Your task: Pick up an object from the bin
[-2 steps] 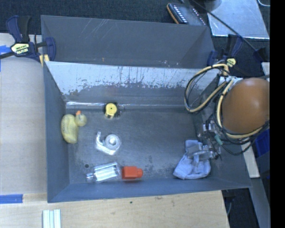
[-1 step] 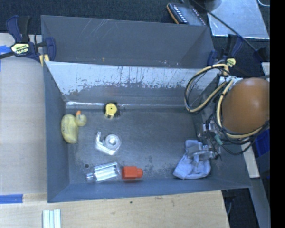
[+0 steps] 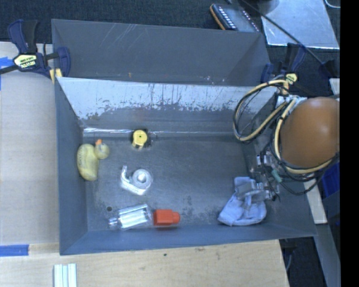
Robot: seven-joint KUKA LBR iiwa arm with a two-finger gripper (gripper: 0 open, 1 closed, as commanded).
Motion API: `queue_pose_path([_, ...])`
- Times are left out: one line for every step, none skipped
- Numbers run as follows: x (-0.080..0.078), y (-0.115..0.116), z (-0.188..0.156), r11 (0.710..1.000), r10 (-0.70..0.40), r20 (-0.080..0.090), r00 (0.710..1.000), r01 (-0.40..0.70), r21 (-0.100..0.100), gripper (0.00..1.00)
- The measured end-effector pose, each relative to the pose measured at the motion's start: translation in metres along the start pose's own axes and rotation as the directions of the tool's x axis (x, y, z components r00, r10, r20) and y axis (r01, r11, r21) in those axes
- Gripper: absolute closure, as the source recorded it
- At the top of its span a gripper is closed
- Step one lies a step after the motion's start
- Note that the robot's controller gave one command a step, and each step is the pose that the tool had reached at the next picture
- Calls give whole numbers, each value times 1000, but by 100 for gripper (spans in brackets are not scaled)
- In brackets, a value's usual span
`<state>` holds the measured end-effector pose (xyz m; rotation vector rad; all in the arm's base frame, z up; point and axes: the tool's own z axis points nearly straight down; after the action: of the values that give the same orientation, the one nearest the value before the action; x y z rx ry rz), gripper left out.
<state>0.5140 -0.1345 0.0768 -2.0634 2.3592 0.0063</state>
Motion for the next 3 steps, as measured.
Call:
queue_pose_path([1,1,-10,1000,1,-1,1000,-1,-2,100])
queue_pose_path([0,1,-27,1000,2,0,1000,-2,-2,100])
queue_pose_path([0,0,-41,1000,2,0,1000,-2,0,100])
